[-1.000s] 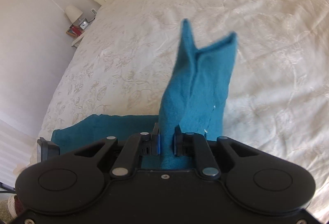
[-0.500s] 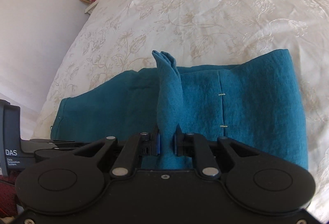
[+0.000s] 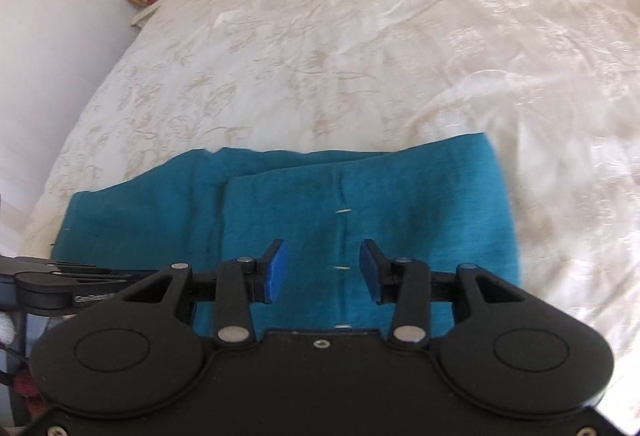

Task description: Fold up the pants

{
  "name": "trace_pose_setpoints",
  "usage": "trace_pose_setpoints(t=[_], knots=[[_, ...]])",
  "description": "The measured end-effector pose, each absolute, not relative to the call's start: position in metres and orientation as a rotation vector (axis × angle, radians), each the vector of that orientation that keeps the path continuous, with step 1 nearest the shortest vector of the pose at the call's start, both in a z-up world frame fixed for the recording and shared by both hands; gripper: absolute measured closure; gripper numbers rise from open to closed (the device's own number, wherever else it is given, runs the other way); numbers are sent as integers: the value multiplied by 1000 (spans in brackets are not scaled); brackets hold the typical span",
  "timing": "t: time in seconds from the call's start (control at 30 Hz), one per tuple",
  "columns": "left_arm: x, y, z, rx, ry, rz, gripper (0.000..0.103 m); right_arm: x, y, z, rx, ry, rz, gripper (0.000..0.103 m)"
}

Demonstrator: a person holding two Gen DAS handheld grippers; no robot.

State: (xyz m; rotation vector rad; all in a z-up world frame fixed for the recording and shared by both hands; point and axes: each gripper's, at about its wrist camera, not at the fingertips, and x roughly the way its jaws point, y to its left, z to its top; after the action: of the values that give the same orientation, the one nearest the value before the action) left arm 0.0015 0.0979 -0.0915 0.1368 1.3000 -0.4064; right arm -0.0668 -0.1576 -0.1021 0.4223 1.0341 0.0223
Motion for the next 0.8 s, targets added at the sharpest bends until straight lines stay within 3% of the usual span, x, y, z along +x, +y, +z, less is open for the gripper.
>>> trace_pose_setpoints(t=[0.3,0.53,0.8], knots=[[-13,85,-101,134,1337,-442,92,-72,-214,-101,363,1042,-63,51],[-34,95,-104,105,1361,-339,92,-29,-219,-88,115,1018,195,47],[-51,104,-92,22,1342,-170,92,25,-200,-109,-212,1130,609,47]])
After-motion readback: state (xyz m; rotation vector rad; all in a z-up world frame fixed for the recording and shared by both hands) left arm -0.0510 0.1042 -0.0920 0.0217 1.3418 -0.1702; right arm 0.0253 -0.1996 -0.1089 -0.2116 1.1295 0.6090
